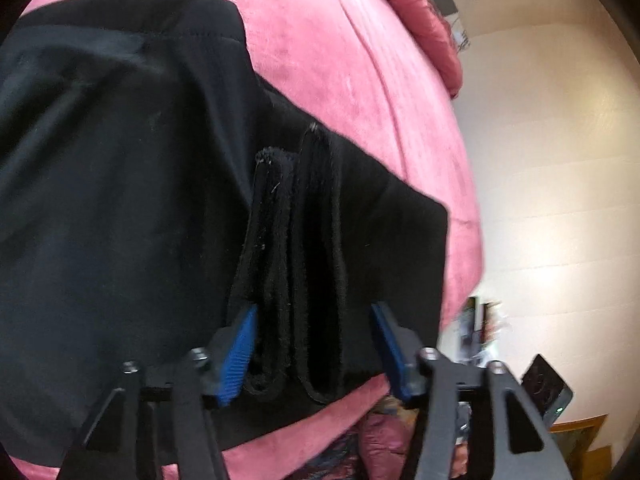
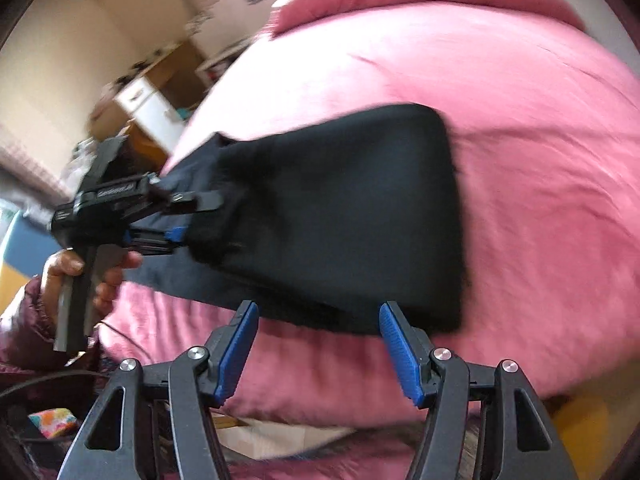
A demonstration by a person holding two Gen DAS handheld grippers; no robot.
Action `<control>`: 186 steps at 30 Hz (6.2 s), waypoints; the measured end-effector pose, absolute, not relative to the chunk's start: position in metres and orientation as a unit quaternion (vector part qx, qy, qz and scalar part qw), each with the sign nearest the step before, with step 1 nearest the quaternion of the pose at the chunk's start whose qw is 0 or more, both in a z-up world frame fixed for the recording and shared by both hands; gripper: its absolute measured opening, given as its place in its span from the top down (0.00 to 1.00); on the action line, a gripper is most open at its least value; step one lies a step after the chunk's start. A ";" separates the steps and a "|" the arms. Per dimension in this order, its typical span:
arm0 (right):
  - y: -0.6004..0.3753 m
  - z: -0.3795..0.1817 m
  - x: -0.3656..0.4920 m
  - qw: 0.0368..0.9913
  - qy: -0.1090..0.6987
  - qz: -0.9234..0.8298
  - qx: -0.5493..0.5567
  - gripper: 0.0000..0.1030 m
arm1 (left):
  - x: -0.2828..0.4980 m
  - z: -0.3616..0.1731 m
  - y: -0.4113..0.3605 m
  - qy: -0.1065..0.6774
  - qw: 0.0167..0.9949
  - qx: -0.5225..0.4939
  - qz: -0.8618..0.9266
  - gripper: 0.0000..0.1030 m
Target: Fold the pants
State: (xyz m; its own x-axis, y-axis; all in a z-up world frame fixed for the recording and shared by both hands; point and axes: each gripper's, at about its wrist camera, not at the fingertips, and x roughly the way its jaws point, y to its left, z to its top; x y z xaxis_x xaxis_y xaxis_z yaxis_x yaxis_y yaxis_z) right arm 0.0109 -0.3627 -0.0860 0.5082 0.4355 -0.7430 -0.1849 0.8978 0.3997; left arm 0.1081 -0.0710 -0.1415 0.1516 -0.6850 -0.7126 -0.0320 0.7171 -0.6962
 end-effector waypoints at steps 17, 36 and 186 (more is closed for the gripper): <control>-0.386 -0.125 0.027 0.856 0.483 0.055 0.175 0.31 | 0.102 -0.037 -0.088 0.481 0.747 -0.313 -0.334 0.88; -0.359 -0.145 0.047 0.854 0.510 0.012 0.106 0.32 | 0.071 -0.150 -0.043 0.582 0.741 -0.267 -0.203 0.88; -0.173 -0.051 0.130 0.775 0.419 0.424 0.208 0.87 | 0.030 -0.035 -0.060 0.388 0.888 0.003 -0.247 0.75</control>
